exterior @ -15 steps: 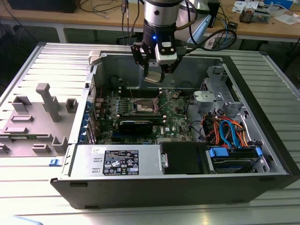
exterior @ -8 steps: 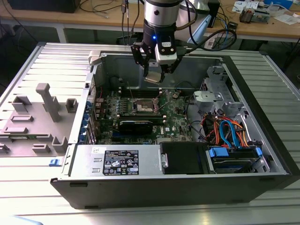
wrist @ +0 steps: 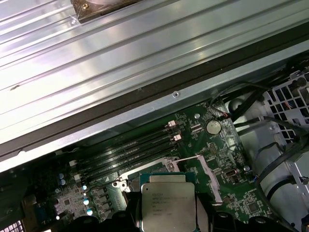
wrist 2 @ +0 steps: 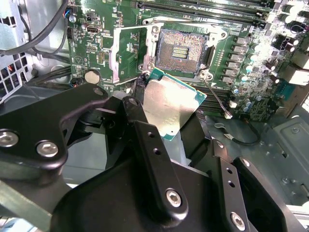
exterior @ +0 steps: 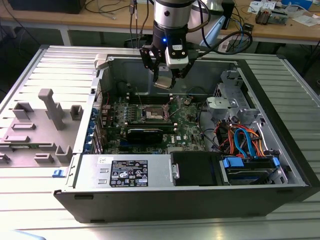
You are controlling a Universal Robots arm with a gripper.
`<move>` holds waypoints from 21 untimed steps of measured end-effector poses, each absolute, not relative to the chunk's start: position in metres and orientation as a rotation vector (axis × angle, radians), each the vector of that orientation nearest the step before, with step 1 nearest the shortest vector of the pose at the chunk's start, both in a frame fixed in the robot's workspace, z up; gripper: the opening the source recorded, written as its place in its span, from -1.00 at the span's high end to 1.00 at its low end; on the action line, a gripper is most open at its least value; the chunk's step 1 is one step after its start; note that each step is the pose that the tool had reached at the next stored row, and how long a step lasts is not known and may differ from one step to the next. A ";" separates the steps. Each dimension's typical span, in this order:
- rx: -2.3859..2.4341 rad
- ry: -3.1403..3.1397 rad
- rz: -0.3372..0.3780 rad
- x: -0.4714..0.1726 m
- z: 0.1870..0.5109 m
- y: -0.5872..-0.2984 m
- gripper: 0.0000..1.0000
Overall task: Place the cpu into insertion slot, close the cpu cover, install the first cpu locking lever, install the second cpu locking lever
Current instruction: 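Place the cpu into insertion slot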
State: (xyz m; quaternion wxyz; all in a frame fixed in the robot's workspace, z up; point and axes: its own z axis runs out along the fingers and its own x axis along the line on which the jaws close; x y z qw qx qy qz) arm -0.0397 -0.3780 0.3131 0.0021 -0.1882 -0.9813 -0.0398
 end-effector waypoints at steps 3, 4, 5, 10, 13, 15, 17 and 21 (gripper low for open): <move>-0.593 -3.079 -0.125 -0.040 0.313 -0.378 -0.09; -0.594 -3.078 -0.125 -0.040 0.313 -0.378 -0.09; -0.594 -3.078 -0.125 -0.040 0.313 -0.378 -0.09; -0.599 -3.077 -0.125 -0.040 0.313 -0.378 -0.09; -0.601 -3.077 -0.125 -0.040 0.313 -0.378 -0.09; -0.602 -3.077 -0.125 -0.040 0.313 -0.378 -0.09; -0.604 -3.077 -0.125 -0.040 0.313 -0.378 -0.09; -0.606 -3.076 -0.125 -0.040 0.313 -0.378 -0.09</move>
